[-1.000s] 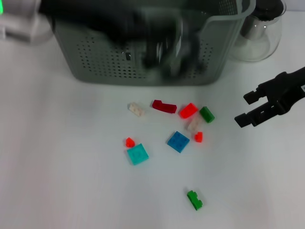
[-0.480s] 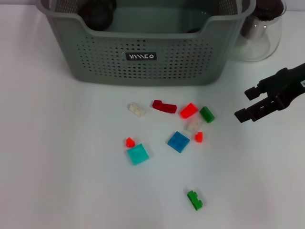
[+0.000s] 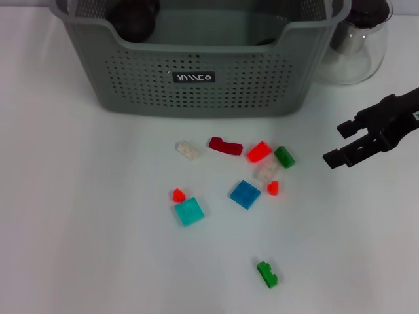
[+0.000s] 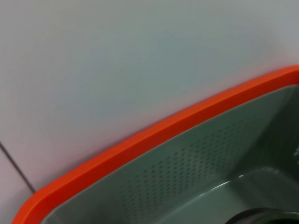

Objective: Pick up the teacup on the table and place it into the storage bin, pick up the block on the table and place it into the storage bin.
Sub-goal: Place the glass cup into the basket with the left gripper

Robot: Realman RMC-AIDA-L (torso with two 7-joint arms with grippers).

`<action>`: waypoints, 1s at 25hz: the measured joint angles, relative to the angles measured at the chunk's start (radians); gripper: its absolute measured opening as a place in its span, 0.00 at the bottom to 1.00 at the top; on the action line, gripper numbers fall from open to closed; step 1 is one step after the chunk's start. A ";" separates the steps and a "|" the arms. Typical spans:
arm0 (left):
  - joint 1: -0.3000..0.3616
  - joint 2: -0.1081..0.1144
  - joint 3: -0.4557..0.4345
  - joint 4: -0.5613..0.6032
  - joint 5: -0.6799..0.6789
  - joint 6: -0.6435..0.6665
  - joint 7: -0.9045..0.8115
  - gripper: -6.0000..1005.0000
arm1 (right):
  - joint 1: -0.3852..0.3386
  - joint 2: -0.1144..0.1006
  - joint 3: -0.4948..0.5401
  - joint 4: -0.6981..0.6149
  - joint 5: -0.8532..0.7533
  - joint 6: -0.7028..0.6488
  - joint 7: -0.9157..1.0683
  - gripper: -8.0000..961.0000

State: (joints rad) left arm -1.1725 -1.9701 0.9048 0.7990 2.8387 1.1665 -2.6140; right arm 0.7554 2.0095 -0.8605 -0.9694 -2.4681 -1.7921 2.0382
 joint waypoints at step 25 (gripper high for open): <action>0.015 0.001 0.130 -0.106 0.021 -0.077 -0.044 0.07 | 0.005 -0.012 -0.004 0.060 0.000 0.037 -0.005 0.97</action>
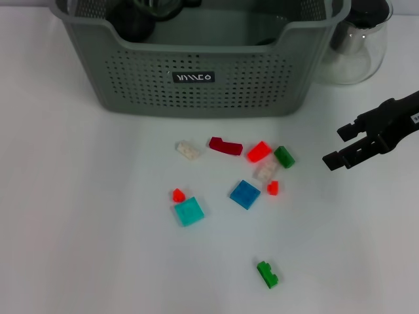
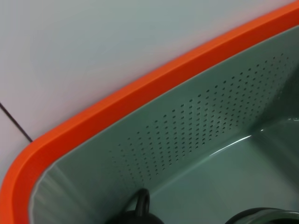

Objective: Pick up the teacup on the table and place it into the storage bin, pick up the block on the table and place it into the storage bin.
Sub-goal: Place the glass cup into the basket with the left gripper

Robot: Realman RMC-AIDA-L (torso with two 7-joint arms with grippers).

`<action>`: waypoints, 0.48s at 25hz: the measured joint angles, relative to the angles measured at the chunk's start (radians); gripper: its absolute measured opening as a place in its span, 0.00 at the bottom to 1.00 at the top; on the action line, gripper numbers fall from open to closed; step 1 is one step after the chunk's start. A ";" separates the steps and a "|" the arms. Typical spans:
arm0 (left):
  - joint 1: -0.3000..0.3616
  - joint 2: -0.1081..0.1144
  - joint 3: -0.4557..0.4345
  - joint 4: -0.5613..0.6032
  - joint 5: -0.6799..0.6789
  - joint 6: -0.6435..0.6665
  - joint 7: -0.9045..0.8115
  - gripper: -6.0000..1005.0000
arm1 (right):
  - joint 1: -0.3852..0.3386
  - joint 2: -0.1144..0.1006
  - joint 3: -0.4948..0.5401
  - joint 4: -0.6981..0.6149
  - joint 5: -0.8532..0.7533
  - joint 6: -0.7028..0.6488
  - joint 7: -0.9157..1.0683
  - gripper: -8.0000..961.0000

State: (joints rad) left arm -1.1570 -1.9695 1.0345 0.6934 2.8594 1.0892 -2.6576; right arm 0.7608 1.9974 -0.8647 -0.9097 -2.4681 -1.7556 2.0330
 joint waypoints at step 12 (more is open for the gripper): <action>0.034 -0.016 0.019 0.000 0.000 -0.019 0.006 0.07 | 0.002 0.004 0.000 0.000 0.000 0.001 -0.010 0.97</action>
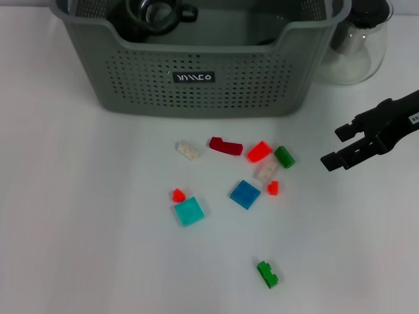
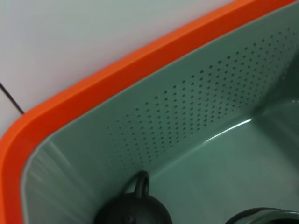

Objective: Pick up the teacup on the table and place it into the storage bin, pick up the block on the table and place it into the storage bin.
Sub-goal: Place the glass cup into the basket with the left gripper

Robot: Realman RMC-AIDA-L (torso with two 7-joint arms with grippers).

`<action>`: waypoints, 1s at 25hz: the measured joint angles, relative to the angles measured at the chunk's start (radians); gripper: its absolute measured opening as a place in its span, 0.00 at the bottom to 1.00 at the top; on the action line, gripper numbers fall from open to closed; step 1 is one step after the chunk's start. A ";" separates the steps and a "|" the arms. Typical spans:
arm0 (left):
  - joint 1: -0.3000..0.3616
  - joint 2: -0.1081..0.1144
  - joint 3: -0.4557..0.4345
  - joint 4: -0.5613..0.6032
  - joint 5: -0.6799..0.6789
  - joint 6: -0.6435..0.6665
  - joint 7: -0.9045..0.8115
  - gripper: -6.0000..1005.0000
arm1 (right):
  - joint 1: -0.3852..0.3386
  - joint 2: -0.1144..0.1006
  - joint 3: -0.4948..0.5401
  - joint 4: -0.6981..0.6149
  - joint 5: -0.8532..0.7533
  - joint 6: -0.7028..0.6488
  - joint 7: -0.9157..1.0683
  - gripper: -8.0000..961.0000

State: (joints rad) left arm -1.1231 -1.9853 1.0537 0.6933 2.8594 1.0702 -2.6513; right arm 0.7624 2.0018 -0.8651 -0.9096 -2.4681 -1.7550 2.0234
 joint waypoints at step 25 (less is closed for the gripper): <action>0.005 -0.030 0.088 0.011 0.000 0.030 0.005 0.07 | -0.009 0.002 0.000 0.000 0.000 0.000 -0.006 0.97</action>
State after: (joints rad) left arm -1.1176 -2.0157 1.1421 0.7043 2.8593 1.1000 -2.6462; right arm 0.7533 2.0033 -0.8651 -0.9096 -2.4681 -1.7549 2.0171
